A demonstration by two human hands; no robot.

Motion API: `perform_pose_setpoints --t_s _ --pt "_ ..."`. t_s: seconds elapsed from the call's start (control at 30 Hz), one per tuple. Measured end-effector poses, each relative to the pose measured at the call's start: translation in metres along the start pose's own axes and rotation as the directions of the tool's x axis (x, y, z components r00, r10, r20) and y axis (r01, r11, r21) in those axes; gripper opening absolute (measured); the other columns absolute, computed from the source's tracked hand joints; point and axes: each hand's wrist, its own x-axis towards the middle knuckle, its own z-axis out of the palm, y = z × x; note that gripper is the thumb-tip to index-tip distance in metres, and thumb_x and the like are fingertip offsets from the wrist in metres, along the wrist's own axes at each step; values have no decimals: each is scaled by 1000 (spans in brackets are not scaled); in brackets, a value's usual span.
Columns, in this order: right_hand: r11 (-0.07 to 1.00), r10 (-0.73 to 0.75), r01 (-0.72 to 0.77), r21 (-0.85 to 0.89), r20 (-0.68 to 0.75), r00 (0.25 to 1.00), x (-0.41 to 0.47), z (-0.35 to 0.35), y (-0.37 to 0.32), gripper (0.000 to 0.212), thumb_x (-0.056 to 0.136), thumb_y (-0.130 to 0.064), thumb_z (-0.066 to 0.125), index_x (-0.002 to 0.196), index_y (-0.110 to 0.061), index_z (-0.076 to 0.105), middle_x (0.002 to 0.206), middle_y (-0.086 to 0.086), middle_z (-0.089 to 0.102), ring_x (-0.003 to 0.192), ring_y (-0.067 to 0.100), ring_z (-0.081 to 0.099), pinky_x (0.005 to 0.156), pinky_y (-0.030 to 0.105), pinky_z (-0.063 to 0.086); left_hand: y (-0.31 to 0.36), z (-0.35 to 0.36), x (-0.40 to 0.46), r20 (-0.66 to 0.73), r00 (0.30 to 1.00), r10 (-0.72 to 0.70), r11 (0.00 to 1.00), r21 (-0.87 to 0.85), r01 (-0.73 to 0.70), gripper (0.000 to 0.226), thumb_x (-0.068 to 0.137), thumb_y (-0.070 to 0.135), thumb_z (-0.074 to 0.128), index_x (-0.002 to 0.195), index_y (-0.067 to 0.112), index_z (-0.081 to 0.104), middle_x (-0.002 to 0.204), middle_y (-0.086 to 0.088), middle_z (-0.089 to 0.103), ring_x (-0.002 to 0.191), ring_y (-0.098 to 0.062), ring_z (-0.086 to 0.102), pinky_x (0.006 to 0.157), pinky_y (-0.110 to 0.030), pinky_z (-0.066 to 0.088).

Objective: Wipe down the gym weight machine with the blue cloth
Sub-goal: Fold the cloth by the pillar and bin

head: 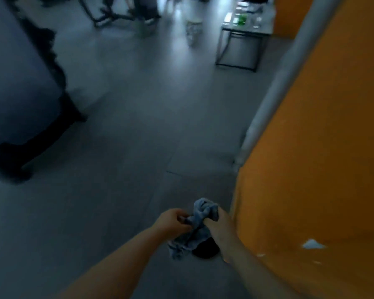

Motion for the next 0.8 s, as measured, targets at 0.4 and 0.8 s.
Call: perform_pose_setpoints --t_s 0.4,0.8 --pt "947 315 -212 243 -558 768 66 123 47 27 89 -12 59 111 -1 48 91 12 57 83 24 58 72 40 48 -90 -32 132 350 927 133 977 112 -183 35 90 12 53 60 23 39 60 7 40 54 -4 37 48 -9 32" --pt "917 385 -358 173 -611 692 187 149 230 19 88 -5 51 77 -19 43 71 -5 46 60 3 42 47 14 33 -193 100 242 387 922 15 1000 2 -17 40 90 -2 44 59 17 30 56 -2 29 50 -13 26 44 -19 28"
